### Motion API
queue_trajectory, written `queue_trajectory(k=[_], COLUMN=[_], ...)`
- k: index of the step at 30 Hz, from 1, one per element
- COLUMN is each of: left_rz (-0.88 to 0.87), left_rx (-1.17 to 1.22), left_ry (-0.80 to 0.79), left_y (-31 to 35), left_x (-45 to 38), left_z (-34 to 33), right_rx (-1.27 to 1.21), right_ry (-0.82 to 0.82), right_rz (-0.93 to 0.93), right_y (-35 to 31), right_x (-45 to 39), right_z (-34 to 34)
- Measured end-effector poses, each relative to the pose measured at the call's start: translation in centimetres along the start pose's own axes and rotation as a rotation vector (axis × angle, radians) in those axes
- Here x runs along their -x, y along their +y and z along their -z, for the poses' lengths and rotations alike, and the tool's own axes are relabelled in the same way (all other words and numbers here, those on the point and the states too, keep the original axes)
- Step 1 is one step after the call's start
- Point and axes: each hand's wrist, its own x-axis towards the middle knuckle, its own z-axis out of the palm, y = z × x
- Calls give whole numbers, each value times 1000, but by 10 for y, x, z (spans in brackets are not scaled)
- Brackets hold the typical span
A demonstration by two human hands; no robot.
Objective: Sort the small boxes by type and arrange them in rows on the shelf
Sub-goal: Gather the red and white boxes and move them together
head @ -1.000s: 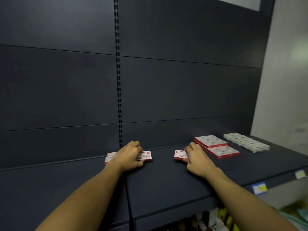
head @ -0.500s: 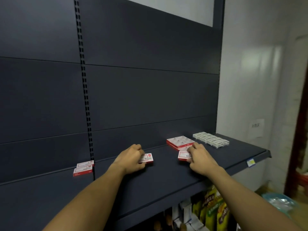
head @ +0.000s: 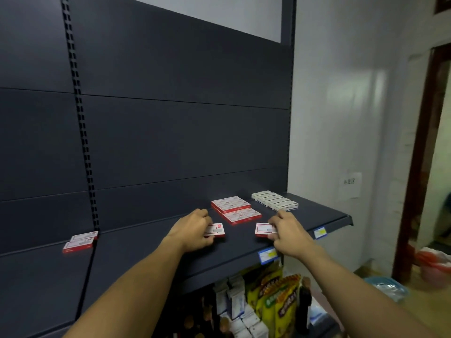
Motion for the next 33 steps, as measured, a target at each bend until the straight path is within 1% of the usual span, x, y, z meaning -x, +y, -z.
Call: queue_trajectory(k=[4,8,15,22,25,31,33], left_rz=[15,9,13,57,58,92,91], left_rx=[7,19,16,31,6,-53,-64], left_ry=[22,46,68,89,67,-6,-1], left_y=[33,62,86,82,77,50,47], left_x=[-11,-21,-35,-57,-65,-94,-105], left_z=[-4,-7,-15,-27,-34,-49,-50], right_rx=[19,22,30,3,-14,-31,-20], right_ry=[-4,10,2,0,10,5,10], right_rz=[-18,5,29,60,65,138,144], right_y=[28,55,85,100,103,105,110], right_x=[10,14,11,-10,-28,-76,-93], right_z=[11,19,23,11,3,-21,-24])
